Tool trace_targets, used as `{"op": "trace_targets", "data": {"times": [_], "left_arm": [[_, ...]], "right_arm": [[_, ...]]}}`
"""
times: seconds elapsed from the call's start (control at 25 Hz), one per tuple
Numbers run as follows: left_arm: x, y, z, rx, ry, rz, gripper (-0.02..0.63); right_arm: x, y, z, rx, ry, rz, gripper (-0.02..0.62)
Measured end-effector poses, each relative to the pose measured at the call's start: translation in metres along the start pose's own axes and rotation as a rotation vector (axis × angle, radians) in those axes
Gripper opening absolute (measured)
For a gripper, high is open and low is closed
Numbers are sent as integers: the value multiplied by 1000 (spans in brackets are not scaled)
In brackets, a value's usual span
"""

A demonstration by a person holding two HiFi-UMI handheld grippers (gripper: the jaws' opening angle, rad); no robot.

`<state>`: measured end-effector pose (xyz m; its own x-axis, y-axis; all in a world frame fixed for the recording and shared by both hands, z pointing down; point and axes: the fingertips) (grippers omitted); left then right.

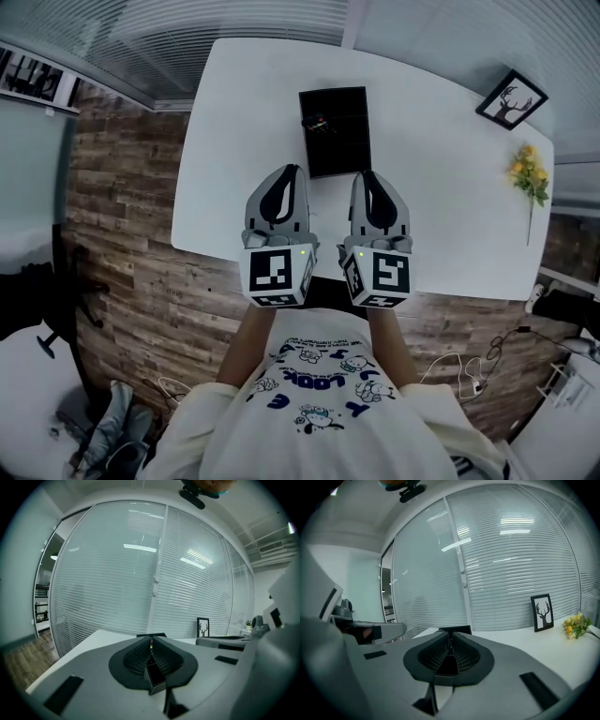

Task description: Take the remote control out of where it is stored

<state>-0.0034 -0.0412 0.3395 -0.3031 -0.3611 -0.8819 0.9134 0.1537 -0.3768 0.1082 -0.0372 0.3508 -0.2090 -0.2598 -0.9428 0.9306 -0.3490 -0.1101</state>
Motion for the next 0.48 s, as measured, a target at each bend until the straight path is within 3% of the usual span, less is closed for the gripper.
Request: {"op": "trace_targets", "data": {"times": [0.48], "left_arm": [[-8, -24, 49, -49, -62, -6, 18]], "right_arm": [[-18, -1, 41, -11, -72, 6, 49]]}}
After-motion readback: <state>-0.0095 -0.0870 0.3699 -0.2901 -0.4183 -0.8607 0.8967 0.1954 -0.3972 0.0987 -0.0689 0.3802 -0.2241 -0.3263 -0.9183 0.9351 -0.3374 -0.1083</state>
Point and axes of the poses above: the fingertips, and each gripper's own axes: z forward along the fingers, y to its right, x out of its top, and after that the axes turned 15 degrees about -z, right-handed
